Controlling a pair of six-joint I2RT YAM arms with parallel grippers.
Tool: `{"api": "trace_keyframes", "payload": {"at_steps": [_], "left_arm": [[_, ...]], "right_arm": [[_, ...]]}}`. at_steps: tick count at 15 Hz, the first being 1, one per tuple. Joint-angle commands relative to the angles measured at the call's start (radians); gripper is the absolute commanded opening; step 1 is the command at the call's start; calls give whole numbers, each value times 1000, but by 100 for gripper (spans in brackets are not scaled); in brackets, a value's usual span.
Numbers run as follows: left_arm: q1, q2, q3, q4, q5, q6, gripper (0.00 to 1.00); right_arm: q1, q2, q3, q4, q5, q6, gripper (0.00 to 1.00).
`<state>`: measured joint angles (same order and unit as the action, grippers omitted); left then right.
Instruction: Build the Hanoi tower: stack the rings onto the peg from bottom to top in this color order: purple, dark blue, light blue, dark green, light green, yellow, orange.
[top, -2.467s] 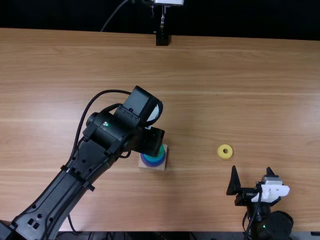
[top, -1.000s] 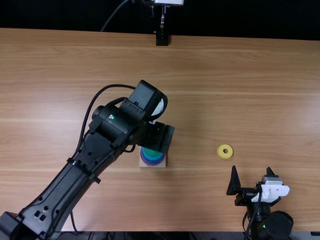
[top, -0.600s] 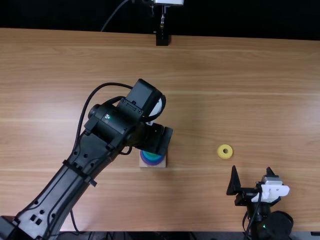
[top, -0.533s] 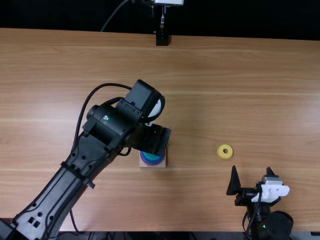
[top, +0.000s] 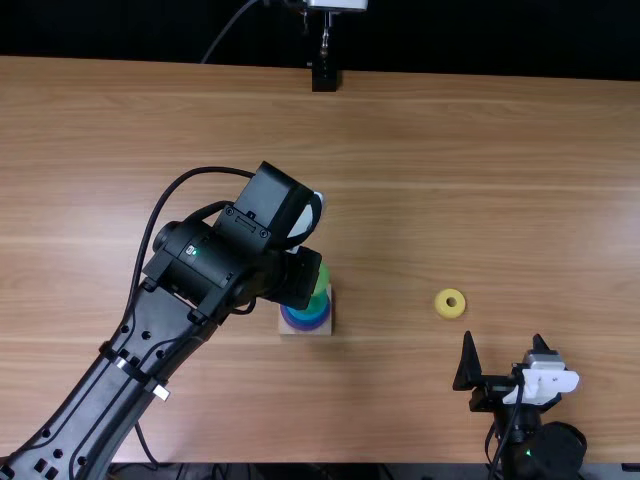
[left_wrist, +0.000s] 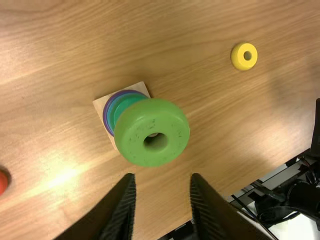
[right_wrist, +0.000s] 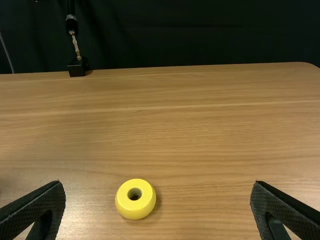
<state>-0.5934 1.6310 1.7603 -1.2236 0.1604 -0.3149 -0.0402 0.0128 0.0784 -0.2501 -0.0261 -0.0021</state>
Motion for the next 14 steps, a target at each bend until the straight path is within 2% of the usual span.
{"api": "trace_keyframes", "payload": {"at_steps": [1, 6, 14], "left_arm": [[15, -19, -24, 18, -6, 2, 0], [9, -3, -48, 110, -2, 2, 0], [9, 33, -76, 139, -2, 2, 0]], "right_arm": [[-12, -13, -62, -66, 0, -3, 100], [-12, -13, -62, -66, 0, -3, 100], [-12, -13, -62, -66, 0, -3, 100]]}}
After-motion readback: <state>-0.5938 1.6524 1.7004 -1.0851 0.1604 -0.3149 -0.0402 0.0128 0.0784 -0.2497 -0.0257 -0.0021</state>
